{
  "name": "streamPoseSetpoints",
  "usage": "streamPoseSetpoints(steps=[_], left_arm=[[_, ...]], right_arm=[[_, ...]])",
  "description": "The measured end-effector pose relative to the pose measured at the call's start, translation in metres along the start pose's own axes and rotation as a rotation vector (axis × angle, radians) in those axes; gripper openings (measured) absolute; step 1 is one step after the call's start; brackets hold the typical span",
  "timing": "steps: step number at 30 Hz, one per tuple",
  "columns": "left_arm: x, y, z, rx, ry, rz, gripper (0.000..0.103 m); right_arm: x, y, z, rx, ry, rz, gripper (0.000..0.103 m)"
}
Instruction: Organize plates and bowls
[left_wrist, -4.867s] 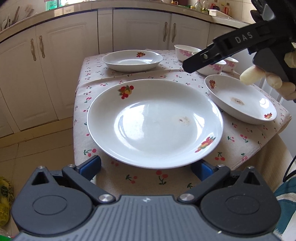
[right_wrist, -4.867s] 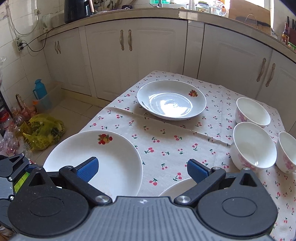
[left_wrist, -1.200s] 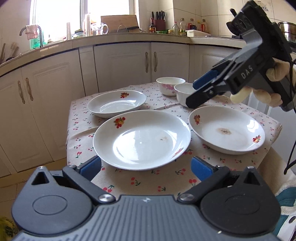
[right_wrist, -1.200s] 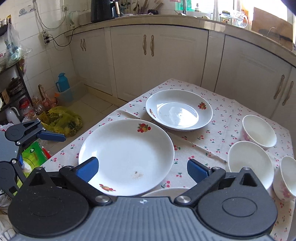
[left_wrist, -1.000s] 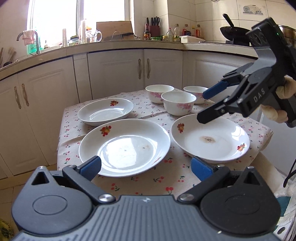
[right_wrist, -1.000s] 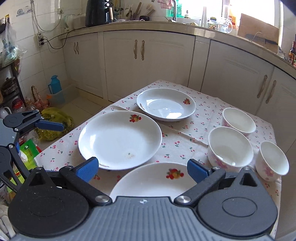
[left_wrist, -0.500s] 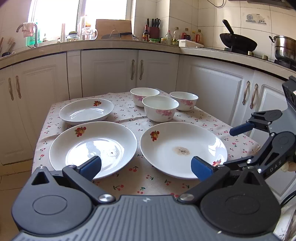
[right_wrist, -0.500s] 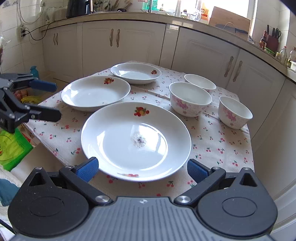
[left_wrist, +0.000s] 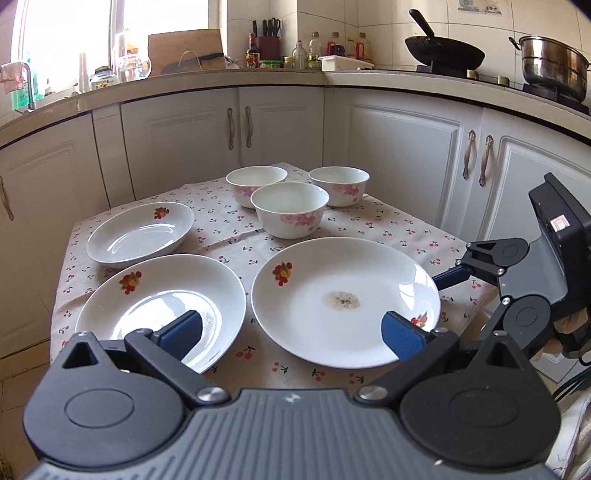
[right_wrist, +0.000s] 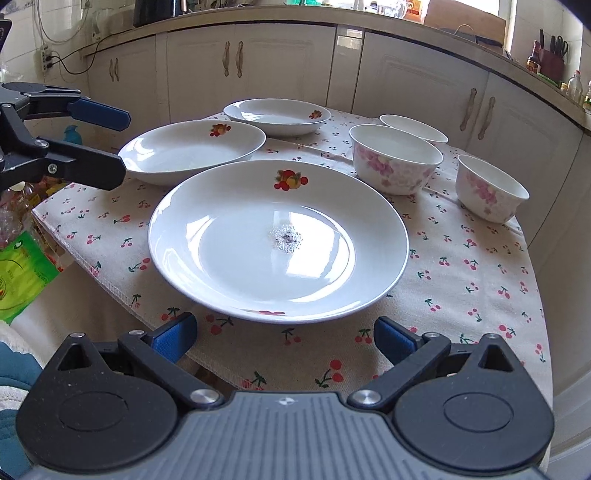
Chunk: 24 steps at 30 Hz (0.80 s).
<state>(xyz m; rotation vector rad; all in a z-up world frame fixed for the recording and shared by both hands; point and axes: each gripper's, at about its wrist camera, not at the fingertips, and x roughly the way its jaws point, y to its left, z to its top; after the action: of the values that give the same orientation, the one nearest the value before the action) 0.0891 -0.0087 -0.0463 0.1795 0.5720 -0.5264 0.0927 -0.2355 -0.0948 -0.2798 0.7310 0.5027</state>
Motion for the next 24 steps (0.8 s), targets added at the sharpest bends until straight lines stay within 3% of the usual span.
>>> streamPoseSetpoints(steps=[15, 24], left_arm=[[0.05, 0.02, 0.038, -0.07, 0.114, -0.115, 0.102], [0.082, 0.018, 0.058, 0.019, 0.166, -0.152, 0.102]], right_arm=[[0.006, -0.006, -0.002, 0.026, -0.038, 0.044, 0.103], [0.005, -0.004, -0.003, 0.038, -0.061, 0.042, 0.103]])
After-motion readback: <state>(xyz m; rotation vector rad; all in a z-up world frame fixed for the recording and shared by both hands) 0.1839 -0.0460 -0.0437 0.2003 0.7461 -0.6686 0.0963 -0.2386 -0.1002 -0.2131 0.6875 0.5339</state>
